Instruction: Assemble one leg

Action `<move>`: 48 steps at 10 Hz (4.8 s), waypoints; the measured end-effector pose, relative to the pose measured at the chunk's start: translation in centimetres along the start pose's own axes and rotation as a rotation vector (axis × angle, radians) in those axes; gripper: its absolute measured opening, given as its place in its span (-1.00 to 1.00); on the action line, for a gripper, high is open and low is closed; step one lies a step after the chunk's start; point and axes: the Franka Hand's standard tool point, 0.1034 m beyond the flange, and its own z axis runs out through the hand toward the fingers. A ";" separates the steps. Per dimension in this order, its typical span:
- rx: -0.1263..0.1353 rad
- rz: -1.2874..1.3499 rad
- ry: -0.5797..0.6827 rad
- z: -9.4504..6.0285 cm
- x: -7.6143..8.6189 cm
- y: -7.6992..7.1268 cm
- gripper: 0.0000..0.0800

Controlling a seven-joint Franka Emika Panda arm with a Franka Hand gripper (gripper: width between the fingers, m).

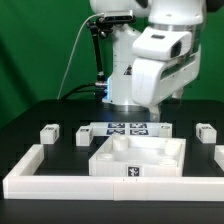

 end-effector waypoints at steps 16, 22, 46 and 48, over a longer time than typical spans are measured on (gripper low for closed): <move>-0.024 -0.231 0.038 4.5 -3.9 -1.1 0.62; -0.043 -0.235 0.071 8.3 -4.8 -2.8 0.62; -0.068 -0.496 0.071 8.1 -4.7 -1.8 -0.85; -0.068 -0.541 0.080 8.2 -3.0 -3.0 -0.85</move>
Offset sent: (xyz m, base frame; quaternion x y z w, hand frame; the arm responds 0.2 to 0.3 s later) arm 0.0000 0.0000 0.0000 0.0000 0.0000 0.0000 1.0000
